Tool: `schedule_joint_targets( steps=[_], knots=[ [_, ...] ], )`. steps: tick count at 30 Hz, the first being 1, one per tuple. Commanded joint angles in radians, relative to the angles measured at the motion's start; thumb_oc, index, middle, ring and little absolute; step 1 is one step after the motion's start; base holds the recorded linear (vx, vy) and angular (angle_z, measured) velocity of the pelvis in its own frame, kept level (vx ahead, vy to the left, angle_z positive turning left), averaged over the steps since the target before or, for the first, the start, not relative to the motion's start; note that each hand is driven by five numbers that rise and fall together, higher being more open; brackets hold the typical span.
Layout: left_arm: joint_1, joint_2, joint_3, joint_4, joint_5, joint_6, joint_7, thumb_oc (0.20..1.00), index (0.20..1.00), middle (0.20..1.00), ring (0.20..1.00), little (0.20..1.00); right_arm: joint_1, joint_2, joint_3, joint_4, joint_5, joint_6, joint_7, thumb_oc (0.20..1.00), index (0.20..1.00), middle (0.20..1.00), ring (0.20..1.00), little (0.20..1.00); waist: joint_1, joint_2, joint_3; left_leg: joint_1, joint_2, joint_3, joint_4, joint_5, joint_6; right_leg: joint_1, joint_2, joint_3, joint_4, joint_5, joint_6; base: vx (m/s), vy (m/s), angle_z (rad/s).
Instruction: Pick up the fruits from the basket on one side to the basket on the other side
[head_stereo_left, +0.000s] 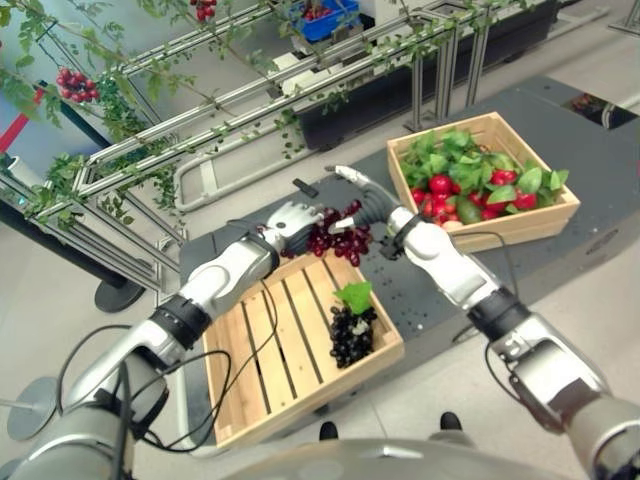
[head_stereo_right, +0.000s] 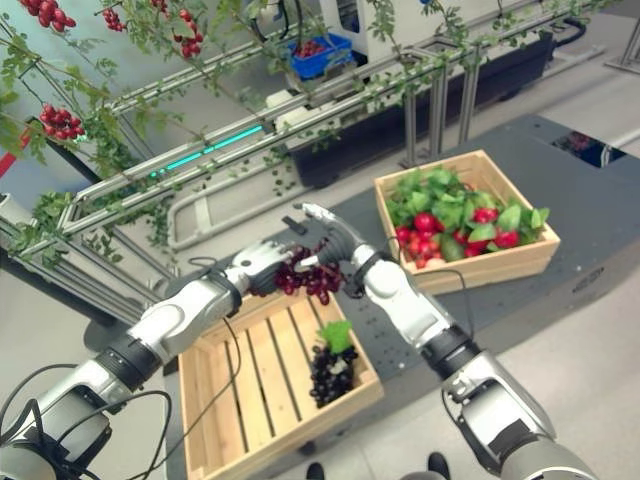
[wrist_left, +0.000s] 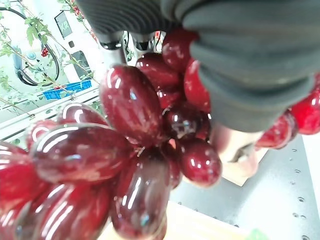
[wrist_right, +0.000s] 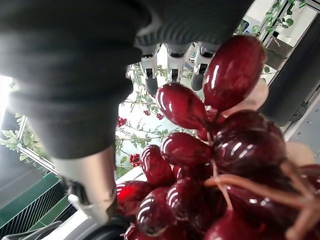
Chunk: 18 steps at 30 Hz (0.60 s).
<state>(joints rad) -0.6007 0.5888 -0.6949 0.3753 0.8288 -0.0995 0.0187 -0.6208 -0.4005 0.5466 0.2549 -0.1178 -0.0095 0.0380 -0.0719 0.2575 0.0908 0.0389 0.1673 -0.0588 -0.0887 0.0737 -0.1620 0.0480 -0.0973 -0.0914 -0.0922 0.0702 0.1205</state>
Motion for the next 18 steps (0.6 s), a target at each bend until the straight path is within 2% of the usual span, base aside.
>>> schedule_joint_targets(
  steps=[1,10,18],
  knots=[
    [-0.173,0.03,0.064,0.063,-0.034,0.042,0.047,0.2,0.2,0.2,0.2,0.2,-0.002,0.049,0.0,-0.009,0.029,-0.031,0.008,1.0,1.0,1.0,1.0,1.0,-0.014,-0.069,-0.027,-0.05,-0.056,0.025,0.081,-0.052,0.051,0.019,0.046,0.008,0.108,-0.2,-0.046,0.0,0.0,0.0],
    [-0.17,0.068,0.12,0.036,-0.018,0.049,0.061,0.2,0.2,0.2,0.2,0.2,0.158,-0.006,-0.037,-0.124,0.079,-0.048,0.062,1.0,1.0,1.0,1.0,1.0,-0.025,-0.072,-0.026,-0.044,-0.052,0.027,0.081,-0.052,0.048,0.022,0.046,0.004,0.112,-0.204,-0.044,0.0,0.0,0.0],
    [-0.178,0.095,0.144,0.038,-0.038,0.048,0.069,0.2,0.2,0.2,0.2,0.2,0.239,-0.043,-0.093,-0.206,0.088,-0.067,0.067,1.0,1.0,1.0,1.0,1.0,-0.03,-0.076,-0.028,-0.045,-0.05,0.026,0.083,-0.051,0.046,0.023,0.046,-0.001,0.116,-0.206,-0.043,0.0,0.0,0.0]
  ],
)
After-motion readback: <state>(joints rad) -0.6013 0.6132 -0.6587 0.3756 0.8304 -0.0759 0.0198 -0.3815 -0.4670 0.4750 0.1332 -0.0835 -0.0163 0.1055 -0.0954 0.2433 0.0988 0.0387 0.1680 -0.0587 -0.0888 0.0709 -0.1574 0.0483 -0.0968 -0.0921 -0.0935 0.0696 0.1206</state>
